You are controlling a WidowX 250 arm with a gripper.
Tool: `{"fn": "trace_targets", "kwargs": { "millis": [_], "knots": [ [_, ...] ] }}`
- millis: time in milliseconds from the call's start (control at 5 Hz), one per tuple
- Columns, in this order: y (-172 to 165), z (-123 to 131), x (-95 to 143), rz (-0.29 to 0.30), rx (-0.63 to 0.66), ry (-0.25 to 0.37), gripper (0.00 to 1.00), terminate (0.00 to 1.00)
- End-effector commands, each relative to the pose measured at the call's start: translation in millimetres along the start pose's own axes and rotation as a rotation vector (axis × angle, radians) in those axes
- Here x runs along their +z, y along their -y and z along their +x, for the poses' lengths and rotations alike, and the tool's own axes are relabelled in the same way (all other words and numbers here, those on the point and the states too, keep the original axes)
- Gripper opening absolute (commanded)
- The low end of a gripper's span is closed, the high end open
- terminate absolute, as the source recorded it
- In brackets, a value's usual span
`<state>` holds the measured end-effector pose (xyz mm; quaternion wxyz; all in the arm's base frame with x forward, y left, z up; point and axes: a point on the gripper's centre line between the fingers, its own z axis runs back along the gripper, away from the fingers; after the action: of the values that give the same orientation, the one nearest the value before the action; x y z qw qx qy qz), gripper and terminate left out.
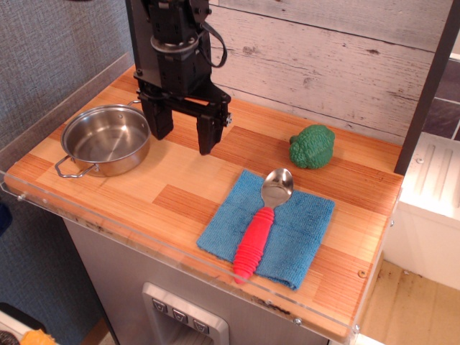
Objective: Set the broccoli inside the pot.
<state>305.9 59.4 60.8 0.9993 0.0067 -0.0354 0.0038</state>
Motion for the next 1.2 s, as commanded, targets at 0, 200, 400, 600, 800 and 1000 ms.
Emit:
{"fn": "trace_targets", "kwargs": {
  "millis": [0,200,400,600,800,1000],
  "knots": [
    [51.4,40.5,10.8,-0.005,-0.107,0.068,1.00,0.00],
    [80.3,63.0,14.1,-0.009,-0.155,0.094,1.00,0.00],
    [104.0,81.5,18.5,-0.026,-0.176,0.122,1.00,0.00],
    [117.1,89.9,24.1,-0.047,-0.180,0.146,1.00,0.00],
    [114.2,87.6,7.6,-0.051,-0.178,0.115,1.00,0.00],
    [110.8,81.9,-11.5,-0.041,-0.181,0.066,1.00,0.00]
  ]
}}
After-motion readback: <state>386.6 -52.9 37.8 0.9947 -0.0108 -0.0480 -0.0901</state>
